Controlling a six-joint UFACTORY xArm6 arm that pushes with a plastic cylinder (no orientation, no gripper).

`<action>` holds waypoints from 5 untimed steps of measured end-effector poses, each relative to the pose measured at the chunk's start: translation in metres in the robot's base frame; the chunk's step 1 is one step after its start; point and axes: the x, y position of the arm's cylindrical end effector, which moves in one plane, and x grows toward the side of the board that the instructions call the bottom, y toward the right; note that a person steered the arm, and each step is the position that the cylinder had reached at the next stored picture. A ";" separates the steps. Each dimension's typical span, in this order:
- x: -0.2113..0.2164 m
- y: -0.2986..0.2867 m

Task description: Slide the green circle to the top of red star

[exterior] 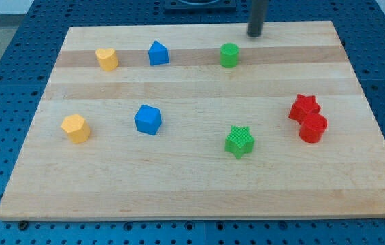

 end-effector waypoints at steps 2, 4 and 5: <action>0.049 -0.075; 0.061 -0.023; 0.059 0.018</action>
